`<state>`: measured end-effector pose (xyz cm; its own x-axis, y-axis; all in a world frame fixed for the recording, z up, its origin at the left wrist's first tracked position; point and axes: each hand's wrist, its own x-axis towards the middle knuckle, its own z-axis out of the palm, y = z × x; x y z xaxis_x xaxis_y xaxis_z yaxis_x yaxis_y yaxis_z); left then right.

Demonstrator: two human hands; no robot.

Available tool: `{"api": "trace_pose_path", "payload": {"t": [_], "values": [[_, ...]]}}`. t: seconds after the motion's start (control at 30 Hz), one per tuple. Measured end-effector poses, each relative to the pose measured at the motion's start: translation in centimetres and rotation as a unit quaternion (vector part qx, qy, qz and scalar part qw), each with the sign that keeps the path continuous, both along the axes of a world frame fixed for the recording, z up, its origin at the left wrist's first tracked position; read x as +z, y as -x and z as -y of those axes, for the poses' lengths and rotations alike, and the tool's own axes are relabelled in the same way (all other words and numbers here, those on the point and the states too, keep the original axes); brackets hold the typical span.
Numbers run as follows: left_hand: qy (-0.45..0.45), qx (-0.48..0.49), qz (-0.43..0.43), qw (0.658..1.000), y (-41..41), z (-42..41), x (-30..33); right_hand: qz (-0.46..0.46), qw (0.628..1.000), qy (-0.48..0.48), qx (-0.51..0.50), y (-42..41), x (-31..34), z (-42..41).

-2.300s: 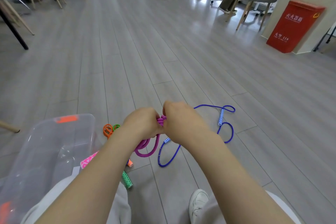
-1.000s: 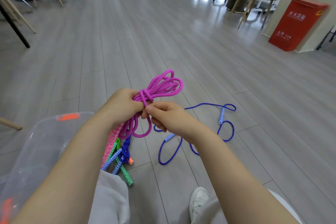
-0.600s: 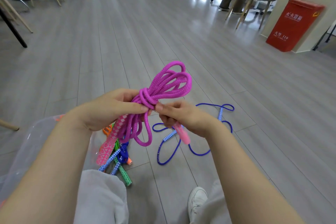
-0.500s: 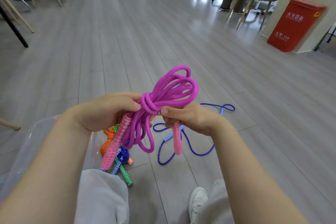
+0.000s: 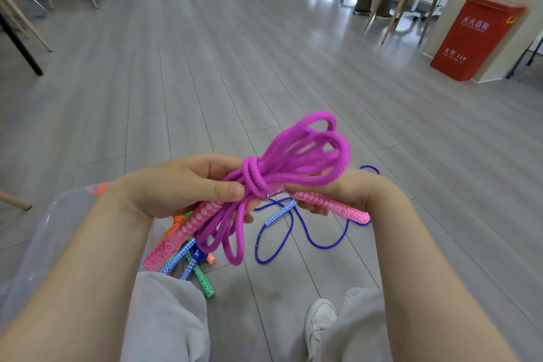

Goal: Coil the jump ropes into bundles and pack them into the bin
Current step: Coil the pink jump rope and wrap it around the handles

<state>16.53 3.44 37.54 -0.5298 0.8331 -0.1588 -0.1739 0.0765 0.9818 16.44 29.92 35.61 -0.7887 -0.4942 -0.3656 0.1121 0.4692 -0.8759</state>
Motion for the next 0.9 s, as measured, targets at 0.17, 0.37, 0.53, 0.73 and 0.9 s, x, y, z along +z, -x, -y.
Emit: {"api": "trace_pose_path", "payload": {"t": [0.17, 0.37, 0.53, 0.73, 0.9], "values": [[0.220, -0.035, -0.145, 0.964, -0.5, -1.6, -0.3, -0.014, 0.995, -0.079, -0.054, 1.2, -0.7, -0.9], [0.353, -0.032, -0.261, 0.898, -0.7, -3.1, -0.3, -0.087, 0.982, -0.100, -0.137, 2.0, -0.7, -0.6], [0.459, -0.113, -0.303, 0.828, -1.9, -5.7, -1.4, -0.120, 0.961, -0.239, -0.071, 1.8, -1.1, 0.1], [0.537, -0.104, -0.317, 0.775, -1.1, -6.8, -3.7, -0.229, 0.904, -0.357, -0.061, 1.1, -0.9, 3.1], [0.529, 0.045, -0.313, 0.788, 1.1, -5.8, -5.3, -0.249, 0.907, -0.311, -0.134, 0.4, -1.3, 5.5]]}}
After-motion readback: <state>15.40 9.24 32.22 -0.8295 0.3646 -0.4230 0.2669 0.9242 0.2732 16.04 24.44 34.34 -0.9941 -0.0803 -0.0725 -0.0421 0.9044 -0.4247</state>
